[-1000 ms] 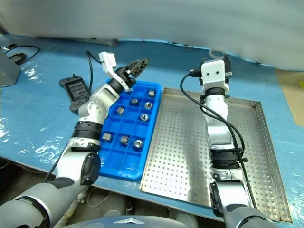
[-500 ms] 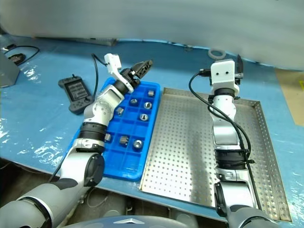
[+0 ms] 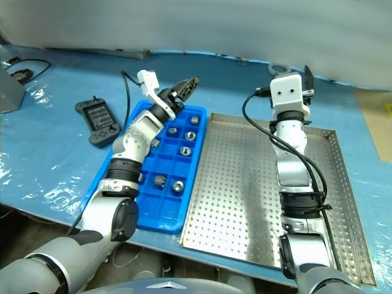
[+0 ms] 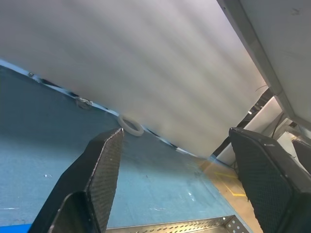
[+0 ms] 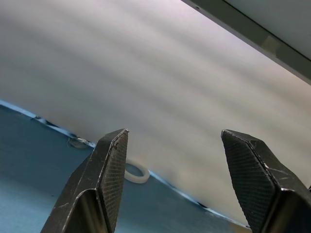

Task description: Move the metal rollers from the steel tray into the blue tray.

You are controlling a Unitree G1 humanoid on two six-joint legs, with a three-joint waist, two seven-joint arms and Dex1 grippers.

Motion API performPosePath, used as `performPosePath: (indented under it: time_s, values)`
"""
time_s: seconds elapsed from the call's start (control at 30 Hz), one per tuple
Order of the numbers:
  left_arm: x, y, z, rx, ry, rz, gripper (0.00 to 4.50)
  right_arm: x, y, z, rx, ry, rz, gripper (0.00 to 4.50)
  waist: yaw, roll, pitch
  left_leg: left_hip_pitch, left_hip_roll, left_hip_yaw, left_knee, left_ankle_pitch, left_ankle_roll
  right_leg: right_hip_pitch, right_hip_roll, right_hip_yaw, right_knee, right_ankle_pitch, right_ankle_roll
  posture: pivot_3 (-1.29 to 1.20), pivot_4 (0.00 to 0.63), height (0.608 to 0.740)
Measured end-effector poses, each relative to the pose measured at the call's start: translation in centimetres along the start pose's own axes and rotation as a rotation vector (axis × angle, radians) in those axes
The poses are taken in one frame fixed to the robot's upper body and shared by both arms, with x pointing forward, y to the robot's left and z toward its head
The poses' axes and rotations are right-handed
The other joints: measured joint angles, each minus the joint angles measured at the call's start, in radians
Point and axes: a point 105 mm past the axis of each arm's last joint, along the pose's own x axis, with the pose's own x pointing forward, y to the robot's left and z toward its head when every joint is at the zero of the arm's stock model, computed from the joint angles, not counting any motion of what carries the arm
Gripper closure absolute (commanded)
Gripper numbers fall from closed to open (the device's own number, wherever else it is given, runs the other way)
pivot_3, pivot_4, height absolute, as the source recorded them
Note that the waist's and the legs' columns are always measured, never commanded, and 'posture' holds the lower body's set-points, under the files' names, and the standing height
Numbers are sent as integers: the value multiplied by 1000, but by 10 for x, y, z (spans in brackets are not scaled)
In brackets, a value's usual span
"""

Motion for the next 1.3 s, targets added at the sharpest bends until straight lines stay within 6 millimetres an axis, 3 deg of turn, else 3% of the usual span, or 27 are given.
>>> performPosePath:
  time_s: [0.57,1.0,1.3]
  values:
    - [9,-6,5,-2,3,-41,836,3,-3,9,-6,-22,-46,1263,-21,0,0,0,0,0,0,0,1,0,0,0,0,0,0,-166,150,740]
    - [5,0,10,28,28,-36,836,0,16,9,45,-6,-38,1263,-20,0,0,-1,0,0,0,-1,2,0,0,0,-1,0,0,-152,150,740]
    - [6,-2,12,33,20,-36,836,0,17,9,42,-13,-39,1263,-20,0,0,-1,0,0,0,-1,2,0,0,0,-2,0,0,-141,150,740]
